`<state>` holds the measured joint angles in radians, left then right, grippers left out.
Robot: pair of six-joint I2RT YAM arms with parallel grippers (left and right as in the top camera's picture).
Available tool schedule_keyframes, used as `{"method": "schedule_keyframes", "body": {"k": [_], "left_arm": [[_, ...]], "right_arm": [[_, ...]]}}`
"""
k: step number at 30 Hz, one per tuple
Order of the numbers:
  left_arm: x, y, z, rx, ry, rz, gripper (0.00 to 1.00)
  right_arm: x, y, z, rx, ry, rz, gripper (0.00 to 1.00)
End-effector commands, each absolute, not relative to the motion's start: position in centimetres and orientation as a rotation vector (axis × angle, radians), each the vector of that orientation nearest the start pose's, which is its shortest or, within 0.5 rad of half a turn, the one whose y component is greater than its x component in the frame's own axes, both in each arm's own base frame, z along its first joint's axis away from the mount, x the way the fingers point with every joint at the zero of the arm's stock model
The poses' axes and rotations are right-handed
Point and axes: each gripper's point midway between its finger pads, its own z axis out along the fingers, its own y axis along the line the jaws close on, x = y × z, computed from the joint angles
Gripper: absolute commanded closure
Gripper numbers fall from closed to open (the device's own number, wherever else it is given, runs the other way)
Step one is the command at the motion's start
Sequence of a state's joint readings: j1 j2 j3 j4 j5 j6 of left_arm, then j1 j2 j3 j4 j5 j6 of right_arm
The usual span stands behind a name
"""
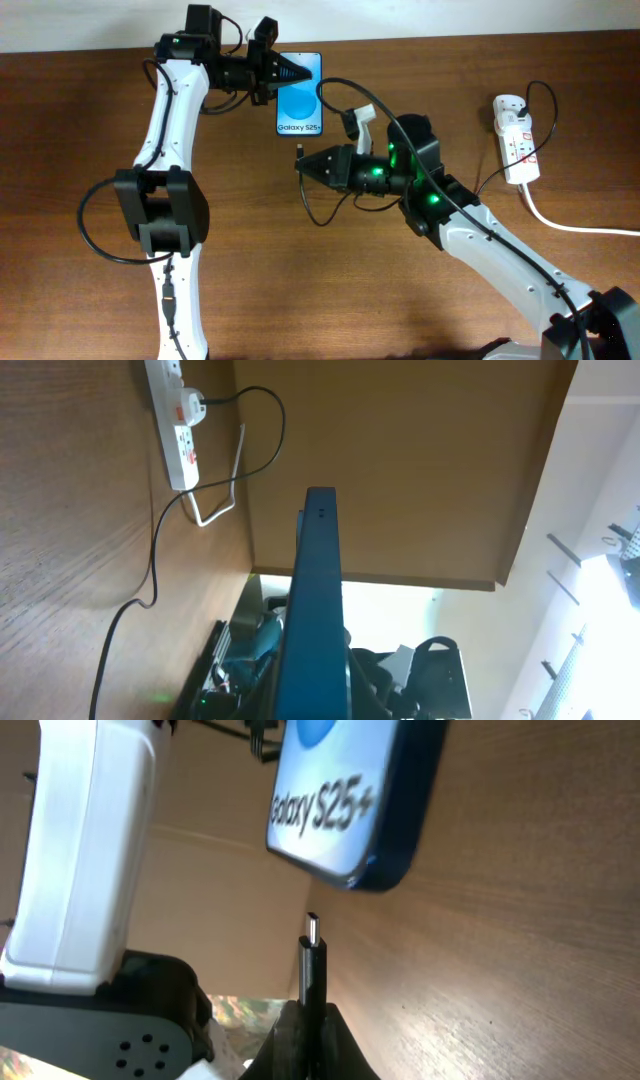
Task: Plug charger to phone and switch on socket
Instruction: 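Move the plug with the right gripper toward the phone's bottom port, then align the plug tip under the phone's port with the right gripper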
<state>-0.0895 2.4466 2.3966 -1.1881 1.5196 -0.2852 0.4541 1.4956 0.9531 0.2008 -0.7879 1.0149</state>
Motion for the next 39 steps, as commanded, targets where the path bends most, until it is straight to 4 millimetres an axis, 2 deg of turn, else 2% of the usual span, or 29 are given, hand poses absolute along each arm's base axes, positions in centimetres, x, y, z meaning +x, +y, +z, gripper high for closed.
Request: {"method": "schedule_keyframes", "body": {"k": [1, 12, 19, 39], "left_arm": [[47.7, -21.4, 26.8, 0.159, 2.231, -2.239, 1.00], [47.6, -21.7, 26.8, 0.167, 2.233, -2.238, 1.00], [47.5, -22.2, 26.4, 0.174, 2.256, -2.217, 1.00], [47.7, -22.2, 26.5, 0.200, 2.240, -2.205, 1.00]], "right_arm": [[33.8, 29.0, 23.8, 0.027, 2.192, 1.650, 0.96], [33.9, 29.0, 24.0, 0.027, 2.180, 1.654, 0.96], [34.0, 29.3, 22.9, 0.035, 2.211, 1.660, 0.96], [33.3, 29.6, 23.7, -0.015, 2.197, 1.721, 0.96]]}}
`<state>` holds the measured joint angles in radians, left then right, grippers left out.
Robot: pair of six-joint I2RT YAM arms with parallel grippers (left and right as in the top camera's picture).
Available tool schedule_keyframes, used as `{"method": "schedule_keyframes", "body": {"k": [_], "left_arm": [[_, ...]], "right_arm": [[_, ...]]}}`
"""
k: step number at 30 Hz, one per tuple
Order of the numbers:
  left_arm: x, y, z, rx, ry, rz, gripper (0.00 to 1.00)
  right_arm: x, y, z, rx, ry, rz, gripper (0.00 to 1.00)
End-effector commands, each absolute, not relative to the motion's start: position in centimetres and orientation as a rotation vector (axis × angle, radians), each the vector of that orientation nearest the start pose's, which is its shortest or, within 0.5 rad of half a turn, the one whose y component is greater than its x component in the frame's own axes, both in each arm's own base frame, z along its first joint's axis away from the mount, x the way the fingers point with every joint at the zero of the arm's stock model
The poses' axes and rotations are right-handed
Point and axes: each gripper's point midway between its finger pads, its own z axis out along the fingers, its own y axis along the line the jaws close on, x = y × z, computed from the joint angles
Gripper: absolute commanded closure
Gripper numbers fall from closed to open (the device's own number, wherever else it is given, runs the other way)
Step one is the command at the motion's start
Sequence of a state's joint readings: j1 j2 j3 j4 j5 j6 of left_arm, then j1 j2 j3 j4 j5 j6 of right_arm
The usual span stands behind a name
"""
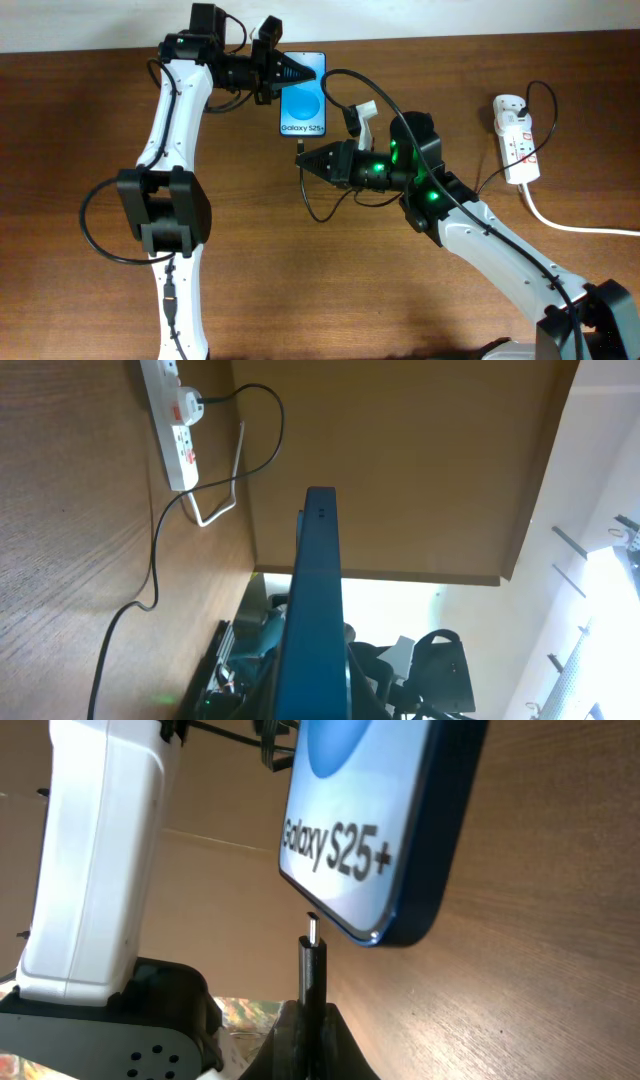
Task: Plug charger to phone and switch on socket
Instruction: 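Align the plug tip under the phone's port with the right gripper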
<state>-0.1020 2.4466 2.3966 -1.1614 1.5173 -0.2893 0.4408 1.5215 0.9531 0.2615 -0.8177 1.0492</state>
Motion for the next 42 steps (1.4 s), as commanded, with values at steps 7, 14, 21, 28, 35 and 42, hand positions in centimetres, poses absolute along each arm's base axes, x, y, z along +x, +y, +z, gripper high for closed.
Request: {"method": "schedule_keyframes", "body": {"k": [7, 14, 21, 28, 35, 42], "left_arm": [[47.7, -22.2, 26.5, 0.200, 2.240, -2.205, 1.00], [47.7, -22.2, 26.5, 0.200, 2.240, -2.204, 1.00], [47.7, -22.2, 26.5, 0.200, 2.240, -2.204, 1.00], [47.7, -22.2, 26.5, 0.200, 2.240, -2.204, 1.00], [47.7, -22.2, 26.5, 0.200, 2.240, -2.204, 1.00], [47.7, -22.2, 26.5, 0.200, 2.240, -2.204, 1.00]], "right_arm": [[33.5, 29.4, 23.7, -0.008, 2.194, 1.717, 0.96], [34.2, 28.5, 23.7, 0.023, 2.186, 1.706, 0.96], [34.2, 28.5, 23.7, 0.024, 2.186, 1.705, 0.96], [34.0, 28.7, 23.7, 0.013, 2.189, 1.714, 0.96], [33.7, 28.9, 23.8, -0.008, 2.192, 1.726, 0.96], [33.5, 29.0, 23.8, -0.019, 2.193, 1.730, 0.96]]}}
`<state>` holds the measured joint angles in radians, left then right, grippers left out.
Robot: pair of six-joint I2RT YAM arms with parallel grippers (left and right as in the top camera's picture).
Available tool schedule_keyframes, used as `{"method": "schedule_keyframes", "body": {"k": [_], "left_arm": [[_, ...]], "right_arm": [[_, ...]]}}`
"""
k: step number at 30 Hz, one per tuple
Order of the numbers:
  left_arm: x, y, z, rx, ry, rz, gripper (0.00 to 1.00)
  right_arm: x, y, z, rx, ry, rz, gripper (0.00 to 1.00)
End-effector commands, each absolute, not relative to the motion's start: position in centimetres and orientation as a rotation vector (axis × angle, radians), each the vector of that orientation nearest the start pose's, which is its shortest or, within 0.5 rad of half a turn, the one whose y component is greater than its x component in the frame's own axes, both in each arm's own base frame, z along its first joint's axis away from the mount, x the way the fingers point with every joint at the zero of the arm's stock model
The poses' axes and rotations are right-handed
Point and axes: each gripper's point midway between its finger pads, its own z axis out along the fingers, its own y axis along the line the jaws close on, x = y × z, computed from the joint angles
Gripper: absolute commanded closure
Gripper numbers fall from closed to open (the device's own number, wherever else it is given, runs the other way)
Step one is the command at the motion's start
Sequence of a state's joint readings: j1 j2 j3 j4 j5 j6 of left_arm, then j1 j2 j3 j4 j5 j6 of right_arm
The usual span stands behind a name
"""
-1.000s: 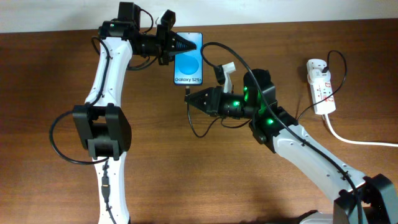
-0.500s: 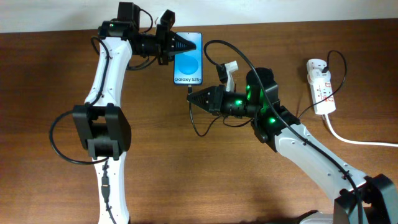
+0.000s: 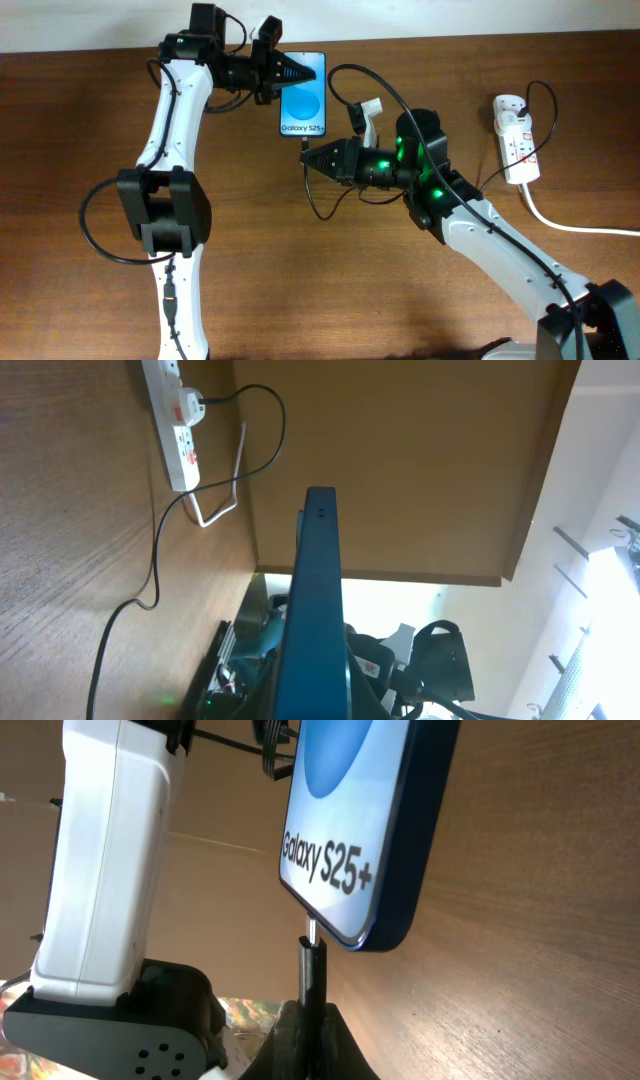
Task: Plug charger to phone and switch on socket
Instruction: 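Align the plug tip under the phone's port with the right gripper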
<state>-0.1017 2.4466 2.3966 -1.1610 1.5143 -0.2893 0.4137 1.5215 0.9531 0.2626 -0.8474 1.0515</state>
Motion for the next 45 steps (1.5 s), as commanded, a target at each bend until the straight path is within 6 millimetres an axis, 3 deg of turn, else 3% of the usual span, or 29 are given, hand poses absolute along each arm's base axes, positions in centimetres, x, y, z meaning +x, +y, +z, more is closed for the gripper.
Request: {"method": "schedule_keyframes", "body": {"k": [1, 45], "left_arm": [[47.69, -22.18, 26.50, 0.200, 2.240, -2.204, 1.00], [47.53, -22.16, 26.89, 0.202, 2.222, -2.237, 1.00]], "right_arm": [[33.48, 29.03, 23.81, -0.022, 2.193, 1.732, 0.96], [32.99, 29.46, 23.87, -0.065, 2.191, 1.737, 0.96]]}}
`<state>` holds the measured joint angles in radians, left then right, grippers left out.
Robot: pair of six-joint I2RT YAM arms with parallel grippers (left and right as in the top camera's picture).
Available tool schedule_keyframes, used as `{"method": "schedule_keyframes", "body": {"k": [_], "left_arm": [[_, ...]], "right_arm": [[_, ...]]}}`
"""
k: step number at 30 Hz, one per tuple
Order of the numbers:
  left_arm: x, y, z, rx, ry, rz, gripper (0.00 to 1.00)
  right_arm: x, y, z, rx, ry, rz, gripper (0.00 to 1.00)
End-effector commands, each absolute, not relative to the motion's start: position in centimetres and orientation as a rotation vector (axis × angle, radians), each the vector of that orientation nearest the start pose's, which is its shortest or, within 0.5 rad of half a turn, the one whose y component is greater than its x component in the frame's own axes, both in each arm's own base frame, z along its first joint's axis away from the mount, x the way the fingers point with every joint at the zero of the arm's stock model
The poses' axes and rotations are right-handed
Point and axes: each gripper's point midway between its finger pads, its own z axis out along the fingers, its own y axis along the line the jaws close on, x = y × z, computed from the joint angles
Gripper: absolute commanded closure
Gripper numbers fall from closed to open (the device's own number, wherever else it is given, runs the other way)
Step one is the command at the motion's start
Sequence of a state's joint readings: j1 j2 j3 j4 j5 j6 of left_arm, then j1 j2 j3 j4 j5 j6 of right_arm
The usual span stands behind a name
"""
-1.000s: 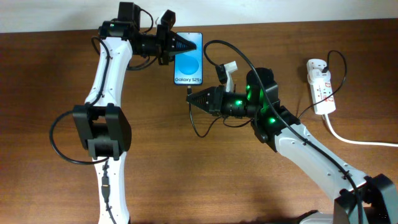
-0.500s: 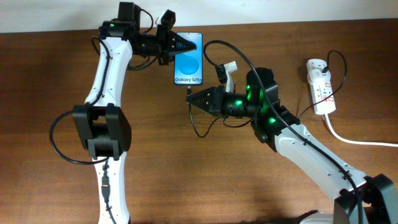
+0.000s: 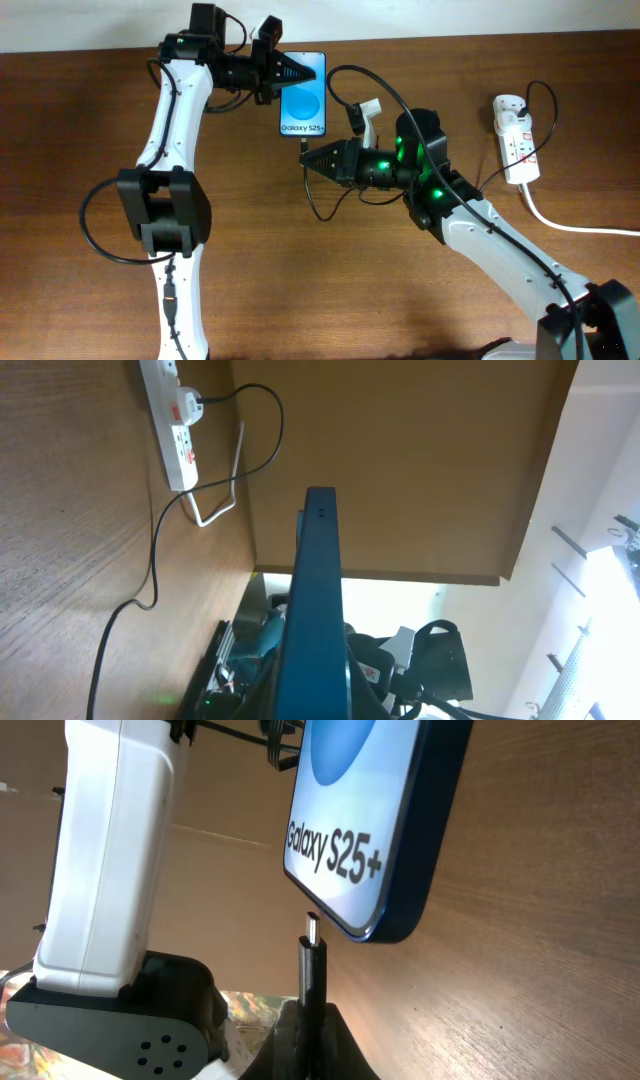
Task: Plug charger to phone and switch on socket
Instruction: 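Align the plug tip under the phone's port with the right gripper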
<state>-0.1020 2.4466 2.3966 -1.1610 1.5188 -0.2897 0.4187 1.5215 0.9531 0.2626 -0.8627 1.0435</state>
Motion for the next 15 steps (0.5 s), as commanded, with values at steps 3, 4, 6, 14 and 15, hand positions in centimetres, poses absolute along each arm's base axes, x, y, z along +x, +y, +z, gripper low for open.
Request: {"method": "schedule_keyframes", "body": {"k": [3, 4, 6, 14, 15], "left_arm": [[47.52, -22.18, 26.89, 0.184, 2.233, -2.246, 1.00], [47.50, -22.22, 26.89, 0.184, 2.233, -2.247, 1.00], [47.49, -22.26, 26.89, 0.185, 2.234, -2.247, 1.00], [47.56, -22.26, 26.72, 0.184, 2.242, -2.233, 1.00], [47.58, -22.26, 26.65, 0.182, 2.246, -2.228, 1.00]], "right_arm": [[33.15, 29.41, 23.83, -0.056, 2.189, 1.728, 0.96], [33.24, 29.38, 23.80, -0.051, 2.188, 1.724, 0.96], [33.33, 29.35, 23.77, -0.045, 2.188, 1.718, 0.96], [33.34, 29.35, 23.79, -0.046, 2.187, 1.718, 0.96], [33.34, 29.35, 23.79, -0.046, 2.187, 1.718, 0.96]]}}
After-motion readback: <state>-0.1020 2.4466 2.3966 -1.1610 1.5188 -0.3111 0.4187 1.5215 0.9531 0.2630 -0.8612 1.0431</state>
